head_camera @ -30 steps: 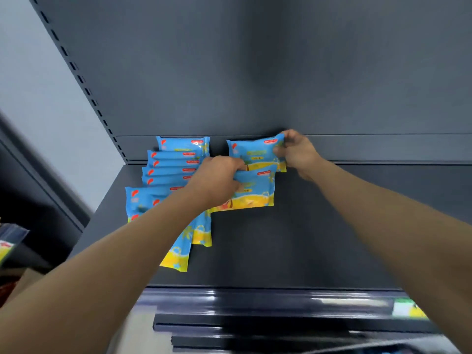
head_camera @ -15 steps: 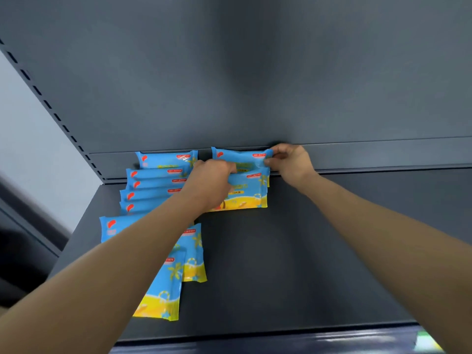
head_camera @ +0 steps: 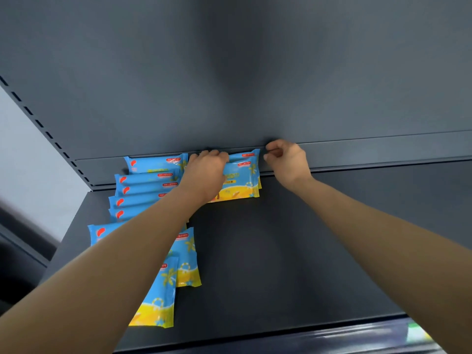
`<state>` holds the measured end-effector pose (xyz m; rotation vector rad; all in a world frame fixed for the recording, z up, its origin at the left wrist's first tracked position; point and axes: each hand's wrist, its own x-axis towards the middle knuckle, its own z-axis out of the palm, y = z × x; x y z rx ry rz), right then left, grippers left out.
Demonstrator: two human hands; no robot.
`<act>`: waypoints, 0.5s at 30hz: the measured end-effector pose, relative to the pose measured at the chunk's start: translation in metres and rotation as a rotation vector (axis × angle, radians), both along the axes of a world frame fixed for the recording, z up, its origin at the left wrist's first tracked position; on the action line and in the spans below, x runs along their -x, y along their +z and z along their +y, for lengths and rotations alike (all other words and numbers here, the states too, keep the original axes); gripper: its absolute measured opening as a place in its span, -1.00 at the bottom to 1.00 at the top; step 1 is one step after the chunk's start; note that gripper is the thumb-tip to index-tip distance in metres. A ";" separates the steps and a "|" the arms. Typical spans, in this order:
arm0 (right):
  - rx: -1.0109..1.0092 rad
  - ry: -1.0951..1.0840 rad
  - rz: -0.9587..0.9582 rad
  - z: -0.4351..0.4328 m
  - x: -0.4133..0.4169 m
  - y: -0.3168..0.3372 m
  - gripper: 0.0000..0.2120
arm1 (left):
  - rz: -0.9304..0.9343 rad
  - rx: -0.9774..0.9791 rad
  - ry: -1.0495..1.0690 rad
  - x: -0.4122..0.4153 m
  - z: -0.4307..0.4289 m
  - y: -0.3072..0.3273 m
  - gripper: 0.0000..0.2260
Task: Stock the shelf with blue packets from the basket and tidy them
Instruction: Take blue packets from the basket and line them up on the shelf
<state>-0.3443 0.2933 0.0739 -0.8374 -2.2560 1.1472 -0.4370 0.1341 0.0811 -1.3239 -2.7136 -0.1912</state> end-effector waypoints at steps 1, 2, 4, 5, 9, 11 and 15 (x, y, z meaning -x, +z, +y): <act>-0.025 -0.002 -0.004 -0.001 -0.004 0.001 -0.78 | 0.000 -0.002 -0.004 0.000 0.001 -0.001 -0.66; -0.052 -0.001 -0.012 -0.002 -0.007 0.003 -0.78 | 0.005 -0.002 -0.007 0.000 0.002 -0.001 -0.64; -0.103 0.001 -0.028 -0.004 -0.014 0.005 -0.78 | 0.024 0.001 -0.013 0.000 0.003 -0.003 -0.61; -0.121 0.004 -0.031 -0.005 -0.018 0.006 -0.78 | 0.031 0.008 -0.013 -0.001 0.003 -0.004 -0.60; -0.175 0.037 -0.056 -0.007 -0.031 0.008 -0.78 | 0.038 0.038 -0.003 -0.005 0.003 -0.003 -0.55; -0.215 0.048 -0.068 -0.010 -0.037 0.012 -0.77 | 0.050 0.042 -0.004 -0.009 0.001 -0.002 -0.52; -0.336 0.095 -0.078 -0.018 -0.049 0.025 -0.74 | 0.084 -0.013 -0.008 -0.020 -0.004 0.006 -0.55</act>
